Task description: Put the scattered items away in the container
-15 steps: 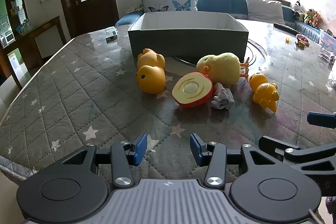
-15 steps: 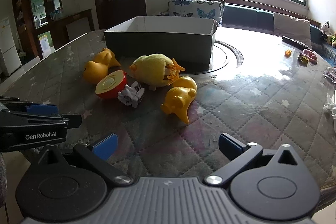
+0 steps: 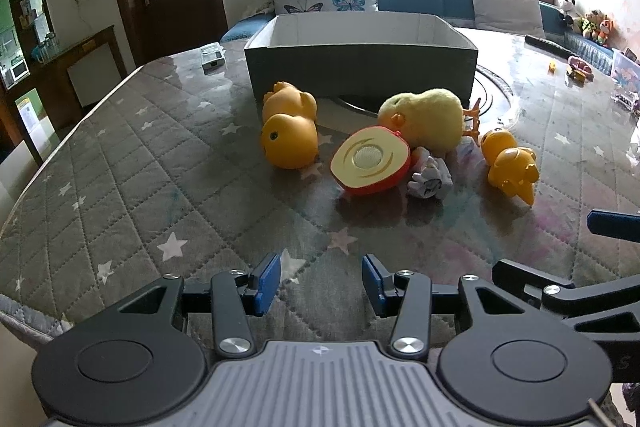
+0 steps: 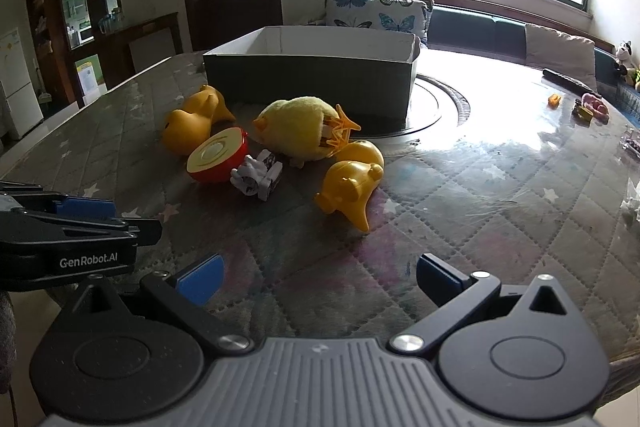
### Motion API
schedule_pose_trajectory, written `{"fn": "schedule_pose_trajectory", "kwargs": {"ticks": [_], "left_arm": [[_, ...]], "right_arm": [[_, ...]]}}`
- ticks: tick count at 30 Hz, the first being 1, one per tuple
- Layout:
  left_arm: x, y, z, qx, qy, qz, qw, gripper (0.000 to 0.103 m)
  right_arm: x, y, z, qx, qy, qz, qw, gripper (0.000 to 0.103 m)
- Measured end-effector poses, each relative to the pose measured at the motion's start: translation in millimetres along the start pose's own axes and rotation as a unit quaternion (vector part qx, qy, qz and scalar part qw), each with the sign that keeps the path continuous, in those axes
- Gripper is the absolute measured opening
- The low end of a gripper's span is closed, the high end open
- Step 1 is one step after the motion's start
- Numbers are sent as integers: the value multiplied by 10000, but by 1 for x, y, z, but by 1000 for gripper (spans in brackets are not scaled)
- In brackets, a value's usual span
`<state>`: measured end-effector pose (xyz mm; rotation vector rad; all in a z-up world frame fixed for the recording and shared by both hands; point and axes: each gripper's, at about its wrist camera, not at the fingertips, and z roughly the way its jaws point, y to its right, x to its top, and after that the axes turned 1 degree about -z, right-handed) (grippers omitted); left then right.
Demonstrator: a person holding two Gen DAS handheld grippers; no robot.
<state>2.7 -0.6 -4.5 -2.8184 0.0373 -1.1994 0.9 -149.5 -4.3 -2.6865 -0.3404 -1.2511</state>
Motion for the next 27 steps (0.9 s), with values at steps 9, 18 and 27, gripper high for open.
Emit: {"fn": "schedule_pose_trajectory", "kwargs": {"ticks": [9, 18, 27], "left_arm": [[0, 1, -3, -112, 42, 10, 9999, 48], [0, 1, 1, -139, -46, -75, 9999, 47], [0, 2, 3, -114, -95, -58, 9999, 47]], "right_arm": [[0, 0, 0, -39, -25, -12, 10000, 103], [-1, 2, 1, -85, -48, 30, 9999, 103], [0, 0, 2, -40, -75, -16, 10000, 103]]}}
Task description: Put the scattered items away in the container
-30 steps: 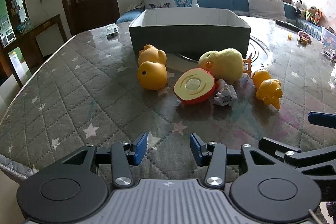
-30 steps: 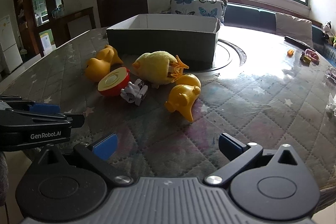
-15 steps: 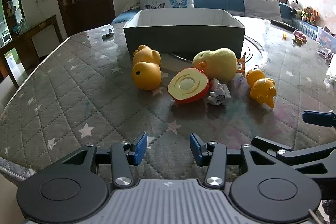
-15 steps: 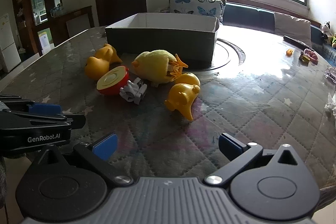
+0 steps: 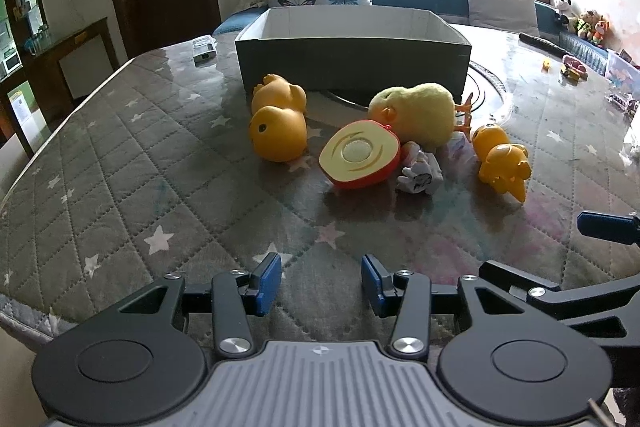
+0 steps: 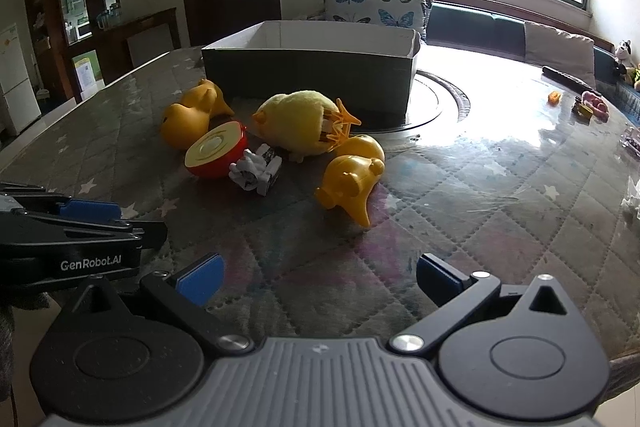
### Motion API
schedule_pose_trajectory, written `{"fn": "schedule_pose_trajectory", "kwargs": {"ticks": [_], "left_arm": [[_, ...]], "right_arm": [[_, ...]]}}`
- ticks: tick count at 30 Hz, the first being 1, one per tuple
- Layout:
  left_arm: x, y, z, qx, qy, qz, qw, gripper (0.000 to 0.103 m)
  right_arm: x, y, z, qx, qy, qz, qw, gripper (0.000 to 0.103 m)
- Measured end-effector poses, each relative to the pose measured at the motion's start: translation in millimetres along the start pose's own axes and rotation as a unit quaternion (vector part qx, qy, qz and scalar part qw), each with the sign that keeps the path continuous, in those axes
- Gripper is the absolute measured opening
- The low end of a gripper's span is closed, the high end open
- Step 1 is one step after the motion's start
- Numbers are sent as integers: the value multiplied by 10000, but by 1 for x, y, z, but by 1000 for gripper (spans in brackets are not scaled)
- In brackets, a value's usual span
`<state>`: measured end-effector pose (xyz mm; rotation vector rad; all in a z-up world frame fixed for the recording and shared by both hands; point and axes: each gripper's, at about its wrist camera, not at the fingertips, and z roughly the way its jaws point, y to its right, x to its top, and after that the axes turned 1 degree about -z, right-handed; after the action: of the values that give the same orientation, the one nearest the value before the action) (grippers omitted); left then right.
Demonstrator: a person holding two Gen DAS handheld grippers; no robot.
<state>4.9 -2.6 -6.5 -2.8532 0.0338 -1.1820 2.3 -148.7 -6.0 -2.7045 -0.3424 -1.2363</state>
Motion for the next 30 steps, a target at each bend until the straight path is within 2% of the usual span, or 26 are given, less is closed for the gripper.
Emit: {"fn": "schedule_pose_trajectory", "kwargs": {"ticks": [30], "left_arm": [[9, -1, 5, 29, -65, 56, 10000, 47]], "right_arm": [[6, 1, 8, -36, -99, -62, 9999, 103]]}}
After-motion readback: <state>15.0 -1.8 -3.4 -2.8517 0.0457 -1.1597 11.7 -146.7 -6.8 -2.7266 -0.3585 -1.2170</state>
